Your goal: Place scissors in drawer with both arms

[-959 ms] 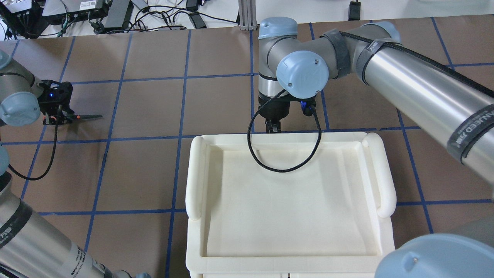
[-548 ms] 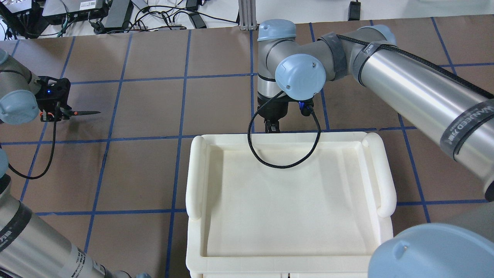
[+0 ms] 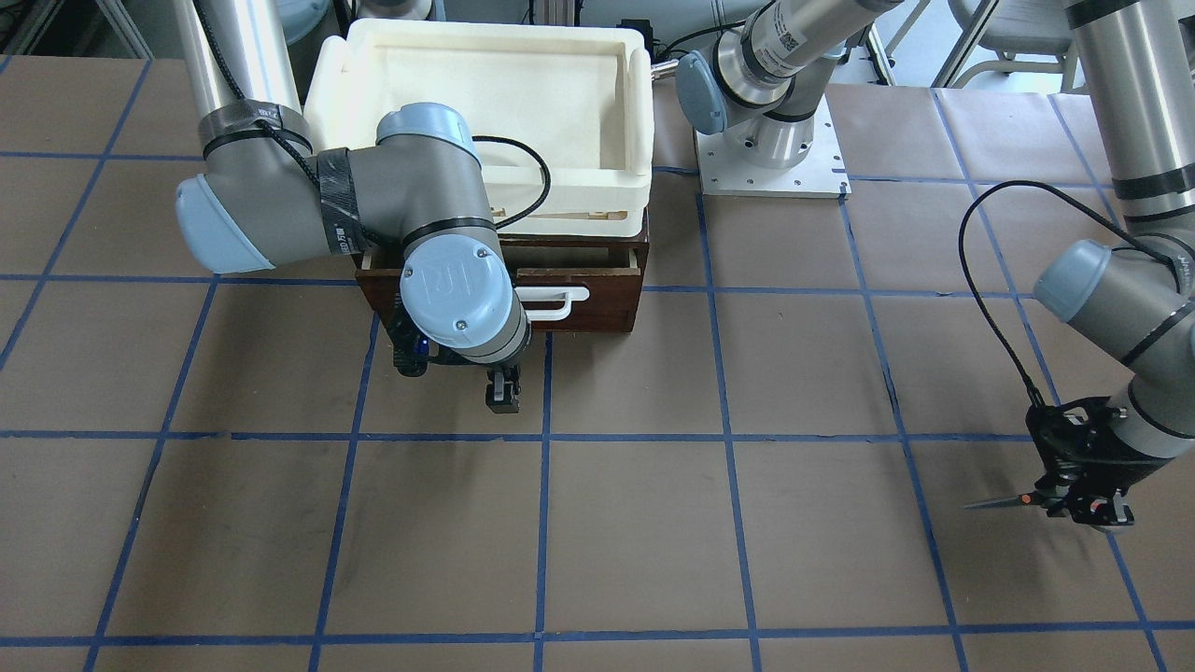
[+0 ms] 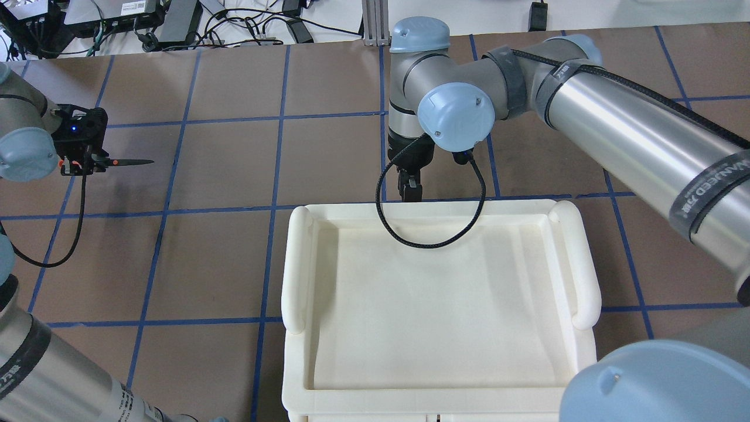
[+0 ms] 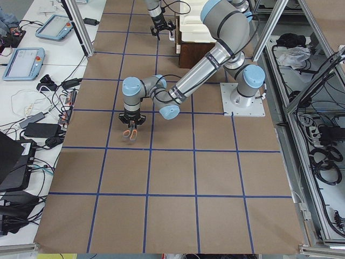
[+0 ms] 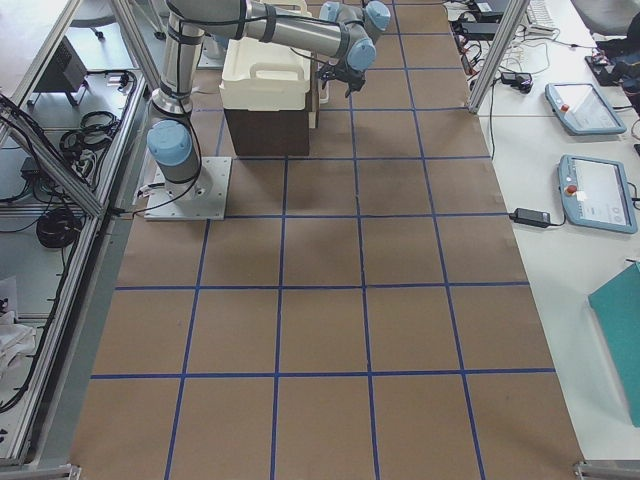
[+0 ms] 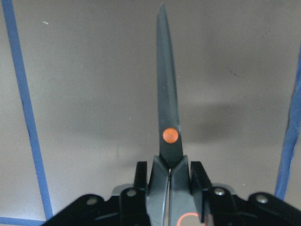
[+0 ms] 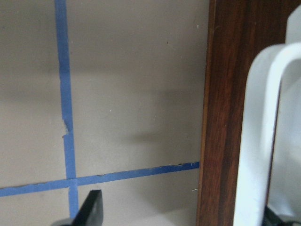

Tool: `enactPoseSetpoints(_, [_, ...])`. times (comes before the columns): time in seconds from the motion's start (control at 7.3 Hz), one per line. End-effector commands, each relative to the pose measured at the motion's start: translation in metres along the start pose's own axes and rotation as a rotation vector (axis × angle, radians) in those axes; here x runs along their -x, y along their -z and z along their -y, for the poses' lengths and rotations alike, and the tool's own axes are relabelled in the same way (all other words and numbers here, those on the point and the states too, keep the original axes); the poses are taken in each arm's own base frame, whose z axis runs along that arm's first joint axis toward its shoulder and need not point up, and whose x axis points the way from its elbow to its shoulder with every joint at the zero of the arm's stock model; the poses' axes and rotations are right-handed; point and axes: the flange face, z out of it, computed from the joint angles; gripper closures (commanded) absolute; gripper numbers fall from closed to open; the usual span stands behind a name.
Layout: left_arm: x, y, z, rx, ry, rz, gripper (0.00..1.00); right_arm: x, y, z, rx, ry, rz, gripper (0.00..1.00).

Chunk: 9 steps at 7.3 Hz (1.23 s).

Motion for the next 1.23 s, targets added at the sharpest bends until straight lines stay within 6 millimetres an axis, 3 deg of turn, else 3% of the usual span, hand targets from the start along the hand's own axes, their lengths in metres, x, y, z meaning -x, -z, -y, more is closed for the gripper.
enactPoseSetpoints(0.0, [0.0, 0.007, 0.007, -0.004, 0.013, -0.004, 0.81, 0.006, 0.007, -0.002, 0.006, 0.056, 0.037, 0.0])
enactPoseSetpoints(0.55, [0.001, 0.044, 0.043, -0.019, -0.008, 0.004, 0.85, 0.018, 0.008, 0.003, 0.015, 0.096, 0.072, 0.0])
enactPoseSetpoints(1.1, [-0.003, 0.097, 0.115, -0.065, -0.023, -0.05, 0.85, 0.044, 0.014, -0.002, 0.018, 0.099, 0.095, 0.0])
